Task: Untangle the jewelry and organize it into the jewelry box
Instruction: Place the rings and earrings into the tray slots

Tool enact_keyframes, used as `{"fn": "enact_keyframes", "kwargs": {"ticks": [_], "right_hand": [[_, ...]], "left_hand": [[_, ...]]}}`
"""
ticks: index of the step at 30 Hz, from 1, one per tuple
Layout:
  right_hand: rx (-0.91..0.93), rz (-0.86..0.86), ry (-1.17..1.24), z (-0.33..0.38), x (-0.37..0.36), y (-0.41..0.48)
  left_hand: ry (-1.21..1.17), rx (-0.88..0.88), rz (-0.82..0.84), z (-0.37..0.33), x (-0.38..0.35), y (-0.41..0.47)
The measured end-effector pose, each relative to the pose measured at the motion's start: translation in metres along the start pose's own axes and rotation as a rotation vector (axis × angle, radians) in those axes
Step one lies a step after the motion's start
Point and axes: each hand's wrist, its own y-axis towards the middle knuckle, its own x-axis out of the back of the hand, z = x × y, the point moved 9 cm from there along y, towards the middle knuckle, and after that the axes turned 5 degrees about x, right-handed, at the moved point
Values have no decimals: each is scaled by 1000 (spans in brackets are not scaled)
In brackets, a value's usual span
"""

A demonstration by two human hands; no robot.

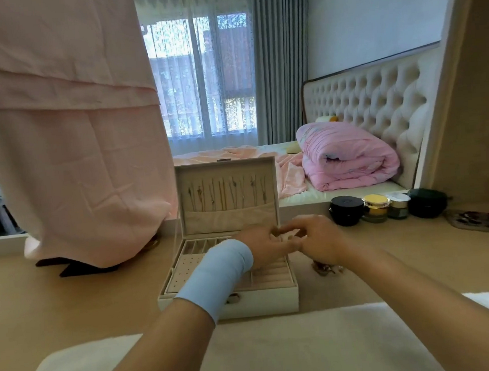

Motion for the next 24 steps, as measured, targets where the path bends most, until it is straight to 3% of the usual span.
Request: {"fn": "enact_keyframes", "kwargs": {"ticks": [2,4,7,14,18,24], "right_hand": [[-42,-128,4,-22,22,0],[-102,-118,-46,-45,33,2],[-173,13,-104,-76,29,11],[-218,196,-215,-102,10,47],[-206,251,-237,-112,-4,63],[-168,204,-241,-120,-2,69]], "left_hand": [[108,-32,-146,-18,12,11],[173,-85,-207,-39,12,22],[337,-147,-159,-62,-10,48],[992,-145,7,-72,-44,94],[1082,-128,74,-66,-56,108],[987,-127,31,-64,-57,123]]}}
